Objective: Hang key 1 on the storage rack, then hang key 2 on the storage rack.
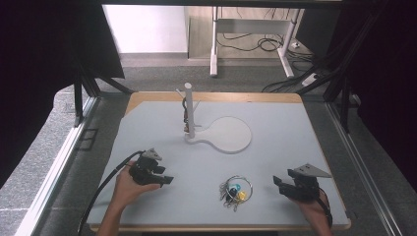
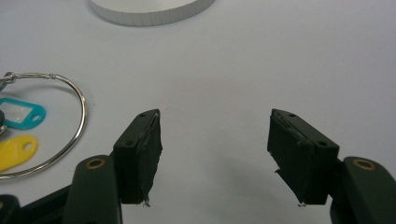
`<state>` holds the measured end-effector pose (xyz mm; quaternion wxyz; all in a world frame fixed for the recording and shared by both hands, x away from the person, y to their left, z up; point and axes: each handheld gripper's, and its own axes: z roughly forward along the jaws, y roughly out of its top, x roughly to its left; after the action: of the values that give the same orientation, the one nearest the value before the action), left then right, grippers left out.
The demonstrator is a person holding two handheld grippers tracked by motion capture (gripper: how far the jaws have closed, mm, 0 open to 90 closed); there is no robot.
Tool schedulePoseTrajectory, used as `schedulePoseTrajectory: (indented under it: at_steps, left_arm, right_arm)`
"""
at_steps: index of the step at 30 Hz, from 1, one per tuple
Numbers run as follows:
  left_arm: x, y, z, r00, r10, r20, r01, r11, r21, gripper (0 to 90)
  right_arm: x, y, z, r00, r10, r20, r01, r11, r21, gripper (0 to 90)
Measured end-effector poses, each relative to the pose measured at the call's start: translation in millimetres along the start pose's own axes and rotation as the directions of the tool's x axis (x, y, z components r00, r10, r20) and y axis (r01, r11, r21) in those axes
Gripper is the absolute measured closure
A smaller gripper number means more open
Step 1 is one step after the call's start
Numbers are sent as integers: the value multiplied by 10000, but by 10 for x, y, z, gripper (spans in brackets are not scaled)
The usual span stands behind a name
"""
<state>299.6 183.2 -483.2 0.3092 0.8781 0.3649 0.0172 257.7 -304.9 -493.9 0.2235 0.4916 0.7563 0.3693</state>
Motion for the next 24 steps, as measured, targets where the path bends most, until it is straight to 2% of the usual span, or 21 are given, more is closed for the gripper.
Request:
schedulePoseTrajectory:
  at_steps: [4,5,7,8,9,10,13,16,19,22,23,24]
  left_arm:
    - [-8,-50,1,10000,-9,8,9,10000,49,457]
    - [-7,-87,-1,10000,-7,-90,8,9999,121,455]
    - [-4,-105,-4,9999,-33,-108,35,9999,137,451]
    - [9,-134,-13,9998,-204,-35,204,9998,19,451]
    - [9,-134,-13,9998,-204,-35,204,9998,19,450]
    - [10,-145,-20,9994,-334,0,334,9994,-44,450]
    - [15,-171,-51,9992,-399,83,400,9991,-158,441]
    - [14,-200,-103,9989,-455,108,458,9986,-279,436]
    - [-1,-213,-127,9991,-383,207,390,9986,-348,432]
    - [-16,-216,-128,9988,-350,331,365,9983,-464,429]
    - [-16,-216,-128,9988,-350,331,365,9983,-464,429]
    - [-19,-216,-119,9987,-376,330,391,9982,-454,428]
  right_arm:
    - [28,11,-3,9999,-128,-26,128,9999,46,372]
    - [46,16,-5,9994,-355,-53,355,9993,80,376]
    - [65,29,-12,9989,-461,-127,462,9989,124,381]
    - [71,40,-17,9987,-476,-200,479,9988,123,385]
    - [71,40,-17,9987,-476,-200,479,9988,123,385]
    - [79,51,-21,9983,-513,-276,516,9986,111,392]
    - [99,94,-17,9962,-705,-519,716,9972,198,419]
    - [134,199,12,9919,-844,-946,889,9950,446,464]
    - [200,332,56,9829,-1220,-1382,1368,9852,1029,482]
    - [271,489,101,9711,-1660,-1716,1941,9674,1629,502]
    - [271,489,101,9711,-1660,-1716,1941,9674,1629,502]
    - [317,598,131,9627,-1828,-1997,2215,9559,1929,519]
